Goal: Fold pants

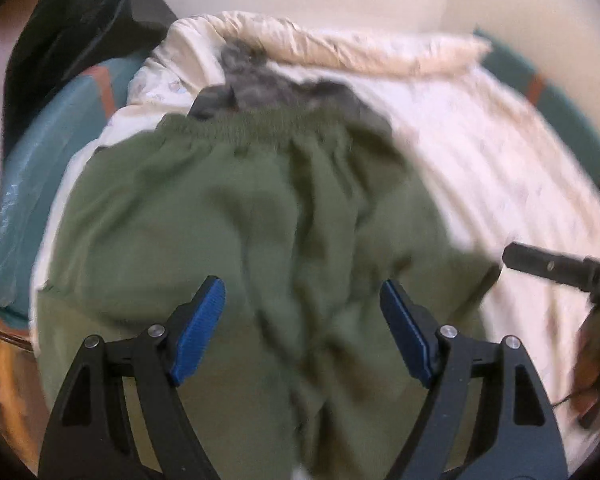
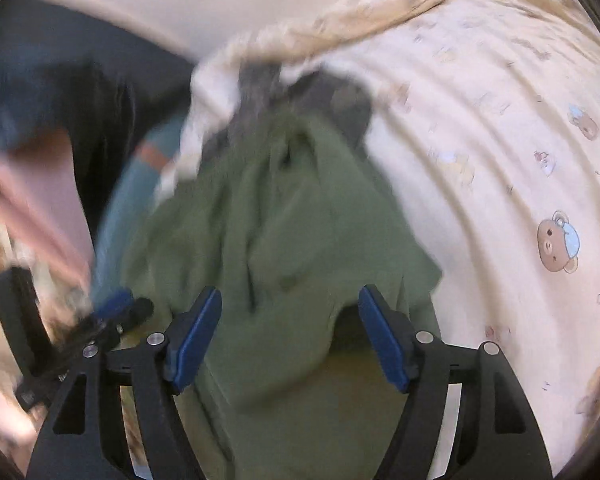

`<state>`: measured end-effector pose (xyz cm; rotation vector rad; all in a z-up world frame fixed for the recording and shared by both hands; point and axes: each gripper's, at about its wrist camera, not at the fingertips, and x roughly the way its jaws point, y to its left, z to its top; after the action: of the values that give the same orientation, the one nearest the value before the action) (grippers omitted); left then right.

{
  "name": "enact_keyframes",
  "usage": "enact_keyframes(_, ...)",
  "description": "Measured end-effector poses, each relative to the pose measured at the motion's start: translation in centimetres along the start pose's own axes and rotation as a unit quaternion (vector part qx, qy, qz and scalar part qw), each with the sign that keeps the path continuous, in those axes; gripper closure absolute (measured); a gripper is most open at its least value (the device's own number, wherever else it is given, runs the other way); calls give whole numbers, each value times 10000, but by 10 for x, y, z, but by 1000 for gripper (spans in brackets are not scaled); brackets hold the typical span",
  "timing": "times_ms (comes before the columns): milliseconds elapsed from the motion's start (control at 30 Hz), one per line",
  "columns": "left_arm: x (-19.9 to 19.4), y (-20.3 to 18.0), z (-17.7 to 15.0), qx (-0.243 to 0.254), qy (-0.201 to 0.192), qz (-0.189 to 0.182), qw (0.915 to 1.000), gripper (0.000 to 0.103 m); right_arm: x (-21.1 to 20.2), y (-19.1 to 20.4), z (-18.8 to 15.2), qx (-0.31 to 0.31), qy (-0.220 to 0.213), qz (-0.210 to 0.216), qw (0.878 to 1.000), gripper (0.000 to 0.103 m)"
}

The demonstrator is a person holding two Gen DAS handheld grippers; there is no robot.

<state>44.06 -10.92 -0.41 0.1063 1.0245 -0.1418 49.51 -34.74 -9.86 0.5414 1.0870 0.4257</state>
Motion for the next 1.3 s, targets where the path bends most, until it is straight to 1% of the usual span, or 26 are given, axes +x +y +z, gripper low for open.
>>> enact_keyframes(67, -11, 9, -25, -24, -41, -45, 10000, 26, 15, 7, -24, -410, 738, 109, 9964, 30)
enact_keyframes(100, -16, 18, -39, -115, -62, 26, 9999, 26, 21, 9, -38, -645, 1043, 43, 9924, 30)
enact_keyframes(167, -26, 27, -57, -255, -89, 114, 9996, 26, 43, 23, -70, -1283, 1509, -453, 9791, 30)
enact_keyframes(267, -42, 42, -87, -412, -183, 235, 9987, 26, 71, 45, -94, -1924, 1465, -1098, 9641, 30)
enact_keyframes(333, -53, 50, -108, -525, -211, 190, 9982, 26, 94, 56, -97, -2014, 1491, -1389, 9581, 30)
enact_keyframes(367, -57, 54, -117, -594, -165, 122, 9980, 26, 106, 62, -95, -1985, 1516, -1464, 9572, 35)
enact_keyframes(400, -58, 58, -123, -655, -91, 50, 9978, 26, 112, 69, -90, -2003, 1407, -1558, 9570, 40)
enact_keyframes(433, -60, 62, -129, -732, -5, -26, 9973, 26, 114, 77, -81, -1992, 1171, -1665, 9586, 40)
enact_keyframes(500, -65, 69, -142, -889, 117, -178, 9958, 26, 103, 93, -55, -1709, 483, -1564, 9716, 40)
enact_keyframes(533, -66, 69, -147, -905, 156, -224, 9955, 26, 86, 102, -39, -1513, -132, -1471, 9774, 37)
enact_keyframes(600, -68, 67, -159, -822, 238, -292, 9959, 26, 62, 112, -21, -1335, -837, -1418, 9773, 37)
enact_keyframes(633, -69, 67, -161, -796, 240, -288, 9961, 26, 54, 115, -14, -1244, -981, -1482, 9762, 37)
enact_keyframes(667, -70, 67, -166, -791, 248, -279, 9962, 26, 50, 115, -8, -1121, -888, -1464, 9788, 37)
enact_keyframes(733, -74, 73, -177, -945, 238, -329, 9947, 26, 47, 118, -9, -1061, -594, -1213, 9851, 37)
enact_keyframes(800, -78, 88, -195, -1280, 213, -362, 9909, 26, 31, 111, -30, -1182, -432, -1193, 9849, 37)
enact_keyframes(833, -77, 96, -205, -1424, 278, -305, 9889, 26, 19, 102, -47, -1147, -312, -1037, 9875, 37)
enact_keyframes(867, -77, 104, -215, -1591, 363, -247, 9863, 26, 9, 95, -66, -1060, -247, -844, 9905, 37)
enact_keyframes(933, -75, 119, -243, -2023, 541, -151, 9777, 26, -8, 75, -96, -791, -24, -596, 9951, 37)
enact_keyframes(967, -74, 125, -258, -2262, 602, -103, 9722, 26, -18, 63, -119, -584, 96, -377, 9975, 36)
enact_keyframes(1033, -76, 134, -293, -2848, 680, -67, 9561, 26, -31, 42, -164, -89, 263, -43, 9996, 35)
enact_keyframes(1067, -74, 136, -309, -3138, 709, -142, 9467, 26, -35, 35, -181, 149, 296, 152, 9993, 31)
enact_keyframes(1133, -66, 137, -333, -3634, 833, -353, 9272, 26, -40, 17, -225, 785, 389, 557, 9946, 27)
enact_keyframes(1167, -60, 134, -344, -3822, 790, -464, 9195, 26, -34, 8, -244, 1100, 403, 693, 9907, 25)
enact_keyframes(1200, -57, 132, -348, -3870, 750, -438, 9180, 26, -28, -1, -262, 1410, 382, 833, 9858, 24)
enact_keyframes(1267, -51, 129, -359, -4083, 482, -527, 9100, 26, -11, -13, -281, 1875, 300, 1071, 9759, 24)
enact_keyframes(1300, -49, 129, -361, -4125, 390, -544, 9085, 26, -2, -18, -287, 2043, 189, 1228, 9710, 24)
